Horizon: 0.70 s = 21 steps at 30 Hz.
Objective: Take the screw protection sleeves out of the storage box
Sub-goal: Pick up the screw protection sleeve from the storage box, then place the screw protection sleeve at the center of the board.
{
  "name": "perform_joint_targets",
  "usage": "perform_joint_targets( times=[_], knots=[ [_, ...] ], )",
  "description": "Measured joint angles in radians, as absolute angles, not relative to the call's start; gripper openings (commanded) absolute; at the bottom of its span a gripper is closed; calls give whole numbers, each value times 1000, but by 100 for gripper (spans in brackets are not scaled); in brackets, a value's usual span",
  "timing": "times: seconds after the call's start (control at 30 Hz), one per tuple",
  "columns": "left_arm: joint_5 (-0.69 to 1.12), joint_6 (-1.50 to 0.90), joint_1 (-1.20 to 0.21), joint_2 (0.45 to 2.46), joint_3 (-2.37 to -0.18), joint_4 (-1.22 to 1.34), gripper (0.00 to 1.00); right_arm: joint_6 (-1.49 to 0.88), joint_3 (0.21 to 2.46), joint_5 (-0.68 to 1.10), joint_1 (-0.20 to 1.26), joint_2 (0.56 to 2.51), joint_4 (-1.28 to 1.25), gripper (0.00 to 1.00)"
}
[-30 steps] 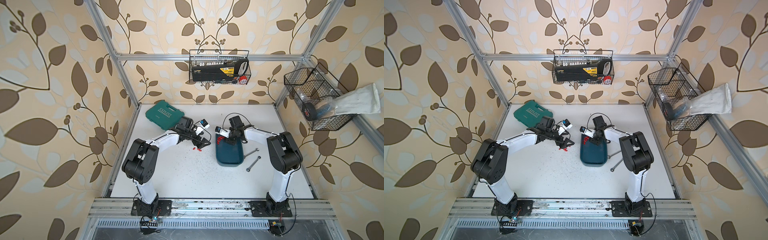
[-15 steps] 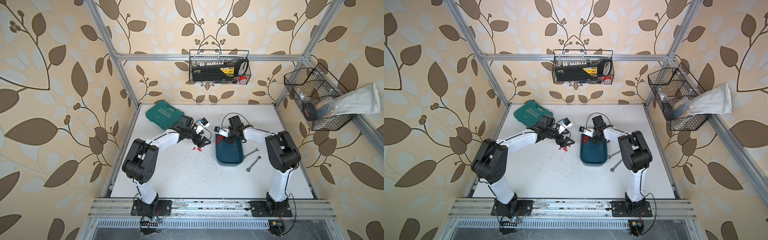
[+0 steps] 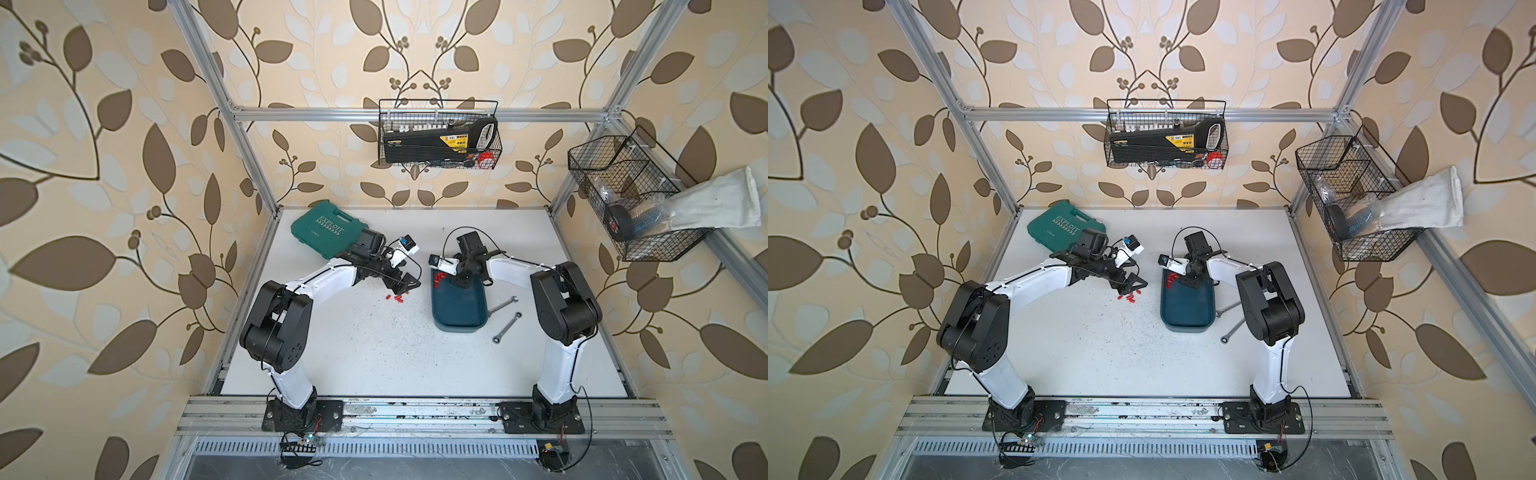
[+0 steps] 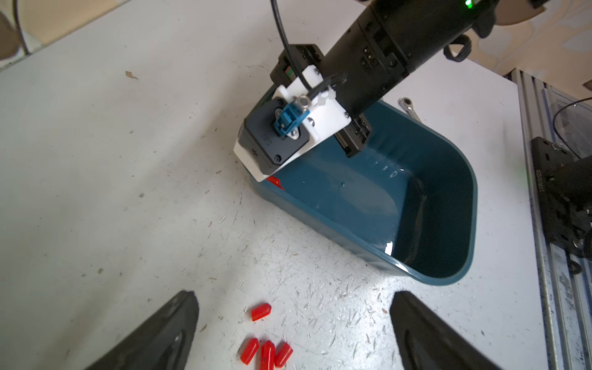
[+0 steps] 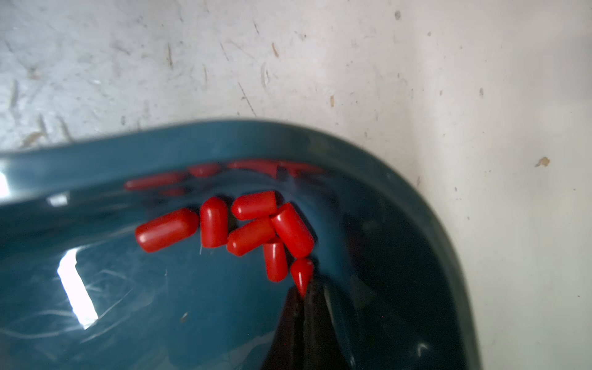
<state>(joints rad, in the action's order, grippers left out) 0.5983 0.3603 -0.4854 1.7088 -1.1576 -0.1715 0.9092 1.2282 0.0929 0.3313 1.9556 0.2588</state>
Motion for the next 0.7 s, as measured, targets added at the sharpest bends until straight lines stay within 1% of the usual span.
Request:
perform_joint_targets(
  times=[0.2, 0.33, 0.53, 0.7],
  knots=[
    [576, 391, -483, 1687, -1158, -196, 99, 902, 1209, 96, 331, 1888, 318, 0],
    [577, 417, -460, 1664, -1152, -220, 99, 883, 1202, 123, 331, 1801, 378, 0],
    [611, 491, -372, 1592, -1085, -279, 99, 779, 1218, 264, 347, 1677, 512, 0],
    [651, 573, -280, 1554, -1061, -382, 99, 669, 1264, 355, 447, 1679, 566, 0]
  ],
)
